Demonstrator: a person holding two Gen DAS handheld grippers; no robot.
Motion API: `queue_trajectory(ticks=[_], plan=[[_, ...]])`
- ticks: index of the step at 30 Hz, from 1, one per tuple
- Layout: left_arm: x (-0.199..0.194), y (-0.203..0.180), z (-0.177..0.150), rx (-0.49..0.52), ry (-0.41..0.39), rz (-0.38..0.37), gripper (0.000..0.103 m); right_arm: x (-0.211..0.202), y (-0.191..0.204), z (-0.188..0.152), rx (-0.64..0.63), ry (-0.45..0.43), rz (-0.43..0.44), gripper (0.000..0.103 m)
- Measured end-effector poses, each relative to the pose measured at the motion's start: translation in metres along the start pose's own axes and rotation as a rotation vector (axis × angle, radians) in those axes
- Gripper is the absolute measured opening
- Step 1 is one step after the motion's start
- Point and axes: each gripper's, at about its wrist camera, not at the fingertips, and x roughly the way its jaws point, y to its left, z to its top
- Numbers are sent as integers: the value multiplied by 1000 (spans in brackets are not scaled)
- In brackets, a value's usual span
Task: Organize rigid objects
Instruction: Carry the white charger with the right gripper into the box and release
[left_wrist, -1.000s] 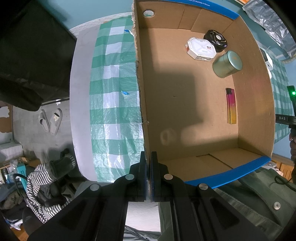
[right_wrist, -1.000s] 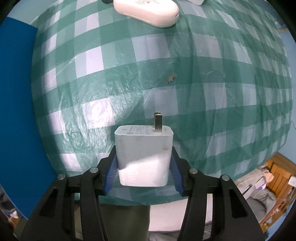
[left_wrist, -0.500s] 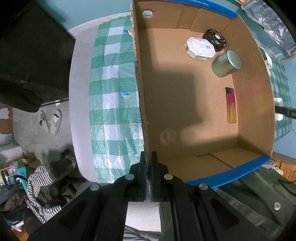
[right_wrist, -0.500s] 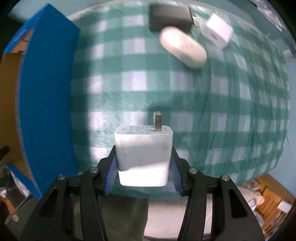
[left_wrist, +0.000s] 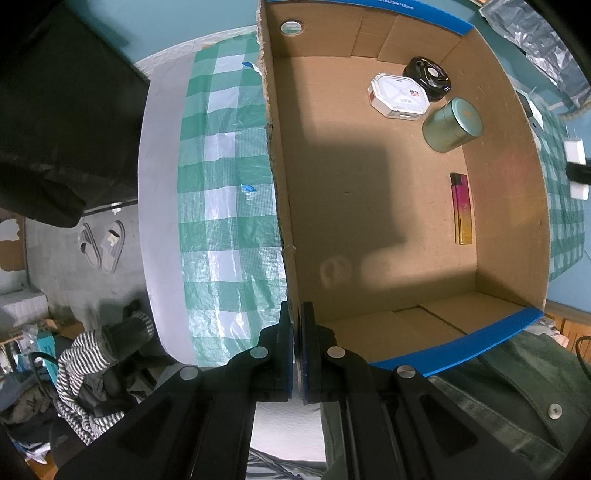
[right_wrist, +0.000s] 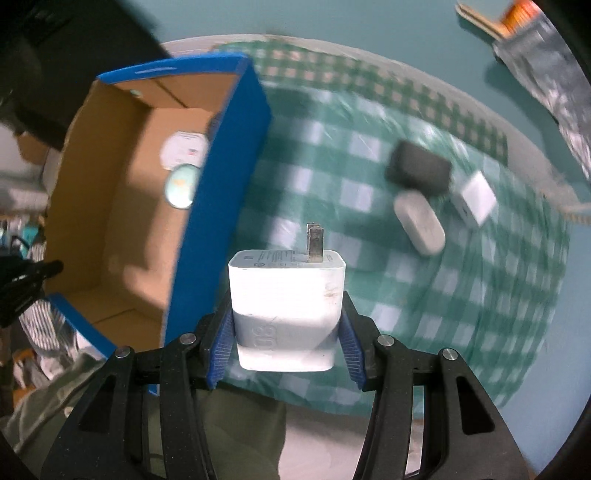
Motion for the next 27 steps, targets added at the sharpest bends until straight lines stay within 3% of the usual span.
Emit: queue_trajectory(ticks=[14, 27], plan=[[0, 2, 1, -4, 2, 0, 3, 1, 84, 34, -247, -29, 7, 52], [0, 2, 1, 0, 2, 1, 3, 42, 126, 46, -381, 37, -22, 52]])
